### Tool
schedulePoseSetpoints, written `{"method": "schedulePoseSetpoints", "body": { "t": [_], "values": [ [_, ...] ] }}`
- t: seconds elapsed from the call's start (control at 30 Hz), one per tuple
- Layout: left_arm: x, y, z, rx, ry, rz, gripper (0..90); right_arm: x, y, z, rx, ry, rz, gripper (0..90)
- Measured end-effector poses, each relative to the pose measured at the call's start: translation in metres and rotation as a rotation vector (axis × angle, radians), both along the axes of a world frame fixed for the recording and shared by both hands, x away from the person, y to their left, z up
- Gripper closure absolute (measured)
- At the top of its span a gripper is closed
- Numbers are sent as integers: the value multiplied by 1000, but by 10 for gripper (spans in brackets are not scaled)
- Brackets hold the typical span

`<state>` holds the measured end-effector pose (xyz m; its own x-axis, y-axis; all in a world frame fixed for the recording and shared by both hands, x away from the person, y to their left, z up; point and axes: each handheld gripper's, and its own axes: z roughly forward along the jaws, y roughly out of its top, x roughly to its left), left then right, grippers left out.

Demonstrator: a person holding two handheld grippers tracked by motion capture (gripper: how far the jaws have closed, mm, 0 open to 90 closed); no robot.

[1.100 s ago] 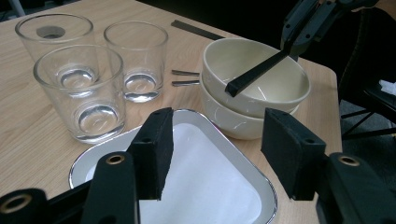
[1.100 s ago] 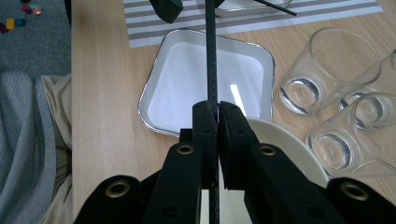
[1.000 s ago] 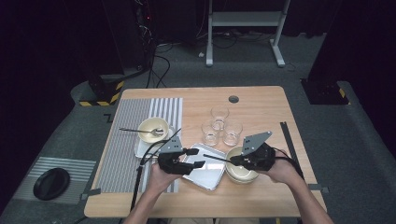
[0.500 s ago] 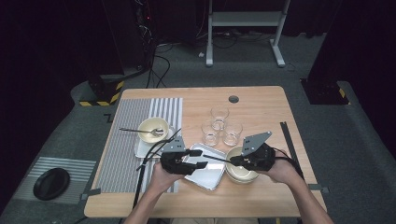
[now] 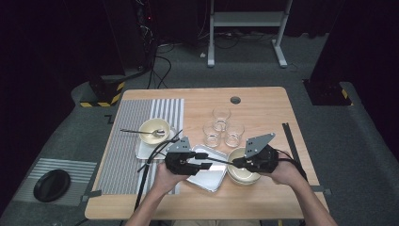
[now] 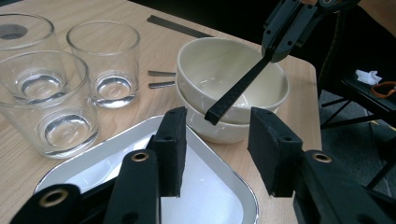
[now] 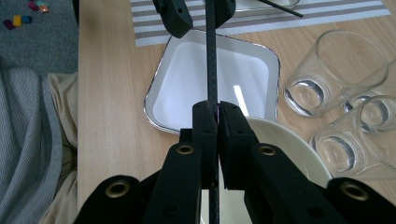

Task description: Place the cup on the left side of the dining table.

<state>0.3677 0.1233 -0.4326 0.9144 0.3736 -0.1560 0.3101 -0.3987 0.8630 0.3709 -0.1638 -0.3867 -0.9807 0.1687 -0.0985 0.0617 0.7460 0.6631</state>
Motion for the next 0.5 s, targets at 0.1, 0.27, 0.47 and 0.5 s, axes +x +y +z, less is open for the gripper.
{"method": "schedulePoseSetpoints", "body": {
  "t": [0.1, 0.27, 0.47, 0.5],
  "values": [
    [0, -1, 1, -2, 1, -3, 587, -1, 0, 0, -3, 4, -1, 859],
    [0, -2, 1, 4, -4, -19, 605, -1, 2, 0, -3, 9, 6, 859],
    [0, -4, 1, 0, -2, -41, 638, -1, 3, 0, -5, 0, 26, 859],
    [0, -5, 1, -2, 0, -44, 643, -1, 3, 0, -3, -2, 31, 859]
  ]
}}
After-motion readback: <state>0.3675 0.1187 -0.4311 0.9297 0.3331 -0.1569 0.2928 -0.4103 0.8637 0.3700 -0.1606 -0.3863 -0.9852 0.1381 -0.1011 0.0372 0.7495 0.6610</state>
